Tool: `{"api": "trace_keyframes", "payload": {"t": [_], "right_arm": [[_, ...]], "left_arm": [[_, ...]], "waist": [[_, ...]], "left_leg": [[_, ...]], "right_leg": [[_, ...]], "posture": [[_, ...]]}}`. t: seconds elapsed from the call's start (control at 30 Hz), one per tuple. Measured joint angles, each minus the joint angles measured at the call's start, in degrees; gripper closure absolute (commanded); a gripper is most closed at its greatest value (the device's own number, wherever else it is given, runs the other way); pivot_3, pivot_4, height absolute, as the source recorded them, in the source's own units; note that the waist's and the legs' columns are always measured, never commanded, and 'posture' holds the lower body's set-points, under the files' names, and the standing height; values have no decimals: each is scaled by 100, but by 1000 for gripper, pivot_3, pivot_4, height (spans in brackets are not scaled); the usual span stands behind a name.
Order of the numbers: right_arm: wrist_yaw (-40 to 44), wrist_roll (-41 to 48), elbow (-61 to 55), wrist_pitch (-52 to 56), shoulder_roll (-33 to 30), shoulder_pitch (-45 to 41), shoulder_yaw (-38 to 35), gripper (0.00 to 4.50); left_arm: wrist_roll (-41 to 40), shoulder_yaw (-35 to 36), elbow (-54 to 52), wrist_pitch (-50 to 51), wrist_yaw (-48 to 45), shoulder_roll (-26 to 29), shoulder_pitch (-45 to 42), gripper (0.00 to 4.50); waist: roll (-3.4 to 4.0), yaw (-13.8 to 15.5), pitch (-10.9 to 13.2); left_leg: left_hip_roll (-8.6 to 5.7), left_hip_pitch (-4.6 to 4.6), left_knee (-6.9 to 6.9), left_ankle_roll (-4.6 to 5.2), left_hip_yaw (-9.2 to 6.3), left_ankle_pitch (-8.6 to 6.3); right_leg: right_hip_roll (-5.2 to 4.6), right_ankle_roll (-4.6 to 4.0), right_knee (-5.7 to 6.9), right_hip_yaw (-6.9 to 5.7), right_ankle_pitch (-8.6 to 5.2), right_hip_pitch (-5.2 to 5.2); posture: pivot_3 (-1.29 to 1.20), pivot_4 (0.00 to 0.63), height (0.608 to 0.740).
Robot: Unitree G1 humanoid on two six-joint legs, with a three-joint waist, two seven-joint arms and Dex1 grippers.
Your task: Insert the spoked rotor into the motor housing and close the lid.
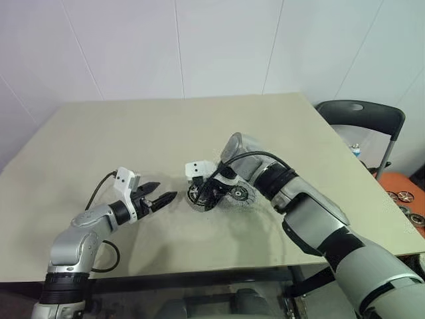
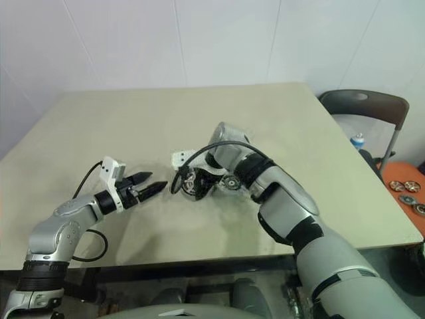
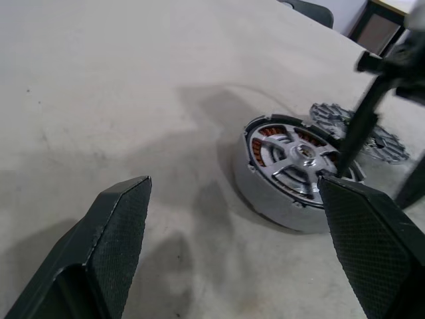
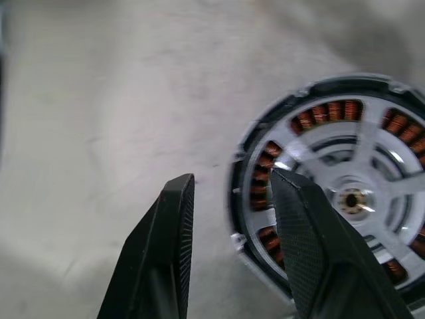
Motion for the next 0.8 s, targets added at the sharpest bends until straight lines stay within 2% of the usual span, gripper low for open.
{"api": "trace_keyframes", "payload": {"t": [0.1, 0.2, 0.33, 0.47, 0.57, 0.8], "right_arm": [[162, 625, -954, -90, -724, 99, 265, 2584], [195, 1619, -1831, -187, -1548, 103, 286, 2584], [15, 1882, -2127, -637, -1718, 275, -378, 2584], [-1855, 1986, -2086, -822, -1326, 733, -1807, 2584], [-2849, 2072, -2647, -661, -1380, 1609, -2695, 2584], [-4906, 2241, -3419, 529, -1239, 3178, -4099, 2584]], "left_arm": [[1, 4, 14, -1, -14, 21, -26, 244], [1, 9, 46, 2, -48, 70, -55, 244], [-6, 10, 46, 2, -95, 93, -97, 244], [-2, 20, 50, -26, -125, 116, -108, 244], [-3, 74, 105, -109, -164, 216, -136, 244], [-33, 257, 307, -91, -433, 558, -434, 244]], "waist": [[4, 21, 3], [8, 50, 6], [9, 39, 6], [6, 100, 5], [-7, 262, -4], [5, 324, 4]], "left_leg": [[-2, -5, -9, -3, -2, -3], [-1, -4, -15, -5, -2, -5], [6, 4, -14, -4, 0, -5], [5, 5, -7, -5, 2, -4], [4, -1, -10, -4, 0, -5], [0, -5, -11, -2, 27, -5]], "right_leg": [[-8, 3, -7, -2, -2, -4], [-7, 5, -16, -5, -4, -3], [5, 6, -14, -6, -4, 5], [4, 5, -9, -4, -3, 7], [2, 4, -23, -7, -4, 10], [2, 3, -30, 1, -4, 10]], "posture": [[0, 0, 740], [0, 0, 740], [0, 0, 740], [0, 0, 740], [0, 0, 740], [0, 0, 740]]}}
